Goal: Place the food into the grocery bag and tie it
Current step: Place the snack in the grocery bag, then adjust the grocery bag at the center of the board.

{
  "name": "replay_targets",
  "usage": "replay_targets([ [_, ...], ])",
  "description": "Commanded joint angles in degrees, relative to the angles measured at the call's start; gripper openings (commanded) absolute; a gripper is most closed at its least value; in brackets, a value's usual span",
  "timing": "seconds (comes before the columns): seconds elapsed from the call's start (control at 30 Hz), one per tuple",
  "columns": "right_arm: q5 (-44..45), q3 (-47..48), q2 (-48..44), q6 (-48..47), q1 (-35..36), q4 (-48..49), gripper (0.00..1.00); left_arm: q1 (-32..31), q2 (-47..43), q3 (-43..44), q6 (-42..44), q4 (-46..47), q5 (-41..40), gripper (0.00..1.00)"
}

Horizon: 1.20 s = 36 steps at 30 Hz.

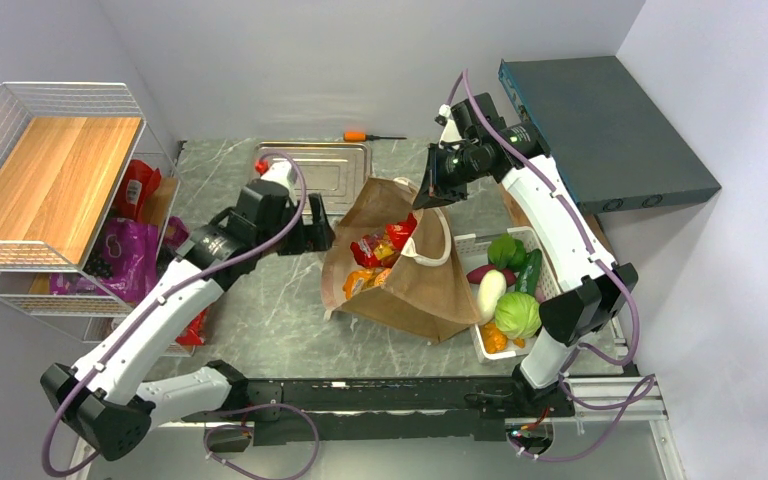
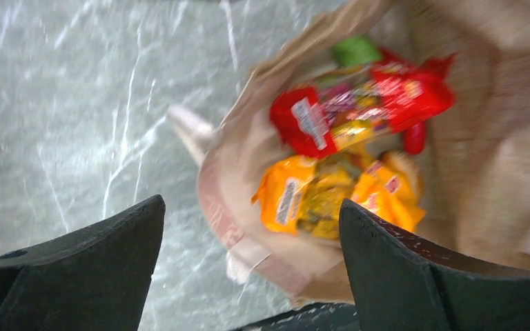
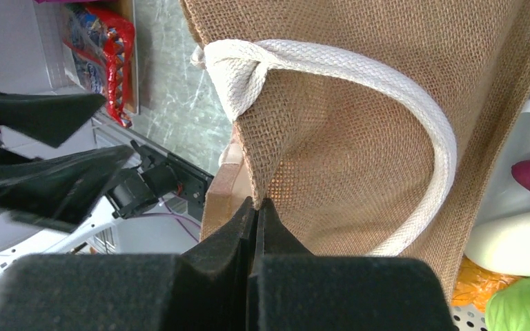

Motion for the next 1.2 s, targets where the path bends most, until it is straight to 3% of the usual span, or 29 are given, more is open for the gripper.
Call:
replay_targets([
  [0.0,-1.85,2.63,-1.01,-0.30,-0.60,1.81,0.00,1.04,-3.55,-7.67,-4.27,-0.32,-0.42,0.95],
  [0.4,-3.03,1.68,-1.95,0.22,-0.75,2.81,0.00,5.41,-5.37,-32.70,-6.90,17.64,12.93,0.86],
  [0.63,-3.18,0.87,-2.70,0.27,-0.69,3.26,0.00,8.67,-0.21,-38.89,-8.86,30.90,23.62,0.81],
  [0.8,-3.13,0.76,-2.66,0.48,-0.77,3.31,0.00,10.43,3.72,-40.97,-10.21,38.28,30.48,0.66],
  [0.93,-2.96,1.16,-2.54,0.40,-0.77,3.19,0.00,11.10,6.44,-40.75,-11.30,38.37,31.04,0.56],
  [1.13,-2.98,1.40,-2.31,0.40,-0.78,3.08,0.00,11.17,10.21,-41.75,-13.77,43.44,33.31,0.54],
  [1.17,-3.04,1.35,-2.31,0.40,-0.79,2.98,0.00,11.17,10.91,-41.64,-13.80,44.02,33.74,0.48],
])
